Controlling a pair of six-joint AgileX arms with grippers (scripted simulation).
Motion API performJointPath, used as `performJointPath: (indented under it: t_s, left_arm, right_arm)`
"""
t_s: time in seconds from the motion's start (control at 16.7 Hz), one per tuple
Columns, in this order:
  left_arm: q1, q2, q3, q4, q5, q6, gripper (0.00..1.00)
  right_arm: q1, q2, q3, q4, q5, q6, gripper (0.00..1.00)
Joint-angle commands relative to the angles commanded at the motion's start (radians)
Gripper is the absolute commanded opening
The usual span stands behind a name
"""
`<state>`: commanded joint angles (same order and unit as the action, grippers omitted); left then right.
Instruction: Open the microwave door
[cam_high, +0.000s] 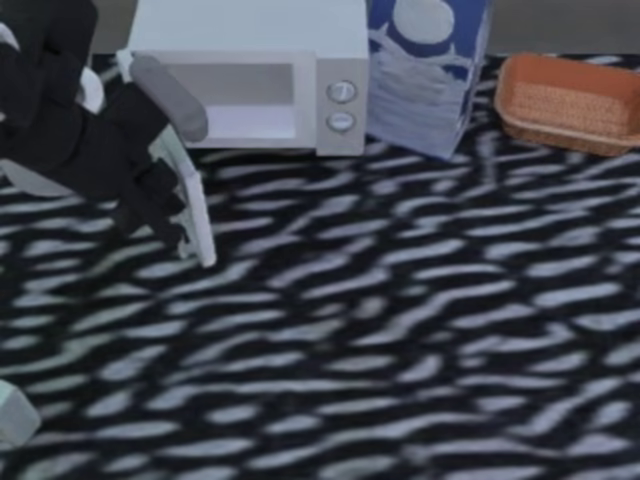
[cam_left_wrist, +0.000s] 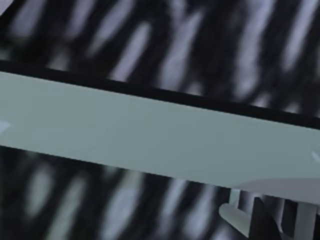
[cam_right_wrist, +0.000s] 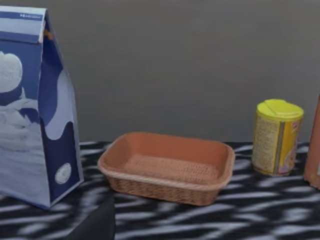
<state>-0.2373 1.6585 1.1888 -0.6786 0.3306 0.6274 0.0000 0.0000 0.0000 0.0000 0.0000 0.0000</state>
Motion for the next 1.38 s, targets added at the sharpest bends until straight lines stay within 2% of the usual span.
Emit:
performJointPath:
  t_s: [0.24, 0.78, 1.38]
  left_arm:
    - [0.004, 0.004, 0.0, -0.006, 0.006, 0.015, 0.0]
    - [0.092, 0.011, 0.021, -0.095, 0.086, 0.23, 0.0]
    - [0.093, 0.011, 0.021, -0.096, 0.088, 0.233, 0.0]
  right_arm:
    - [0.0, 0.0, 0.0, 0.0, 0.0, 0.0, 1.0]
    - [0.0, 0.0, 0.0, 0.0, 0.0, 0.0, 1.0]
    - [0.0, 0.0, 0.0, 0.0, 0.0, 0.0, 1.0]
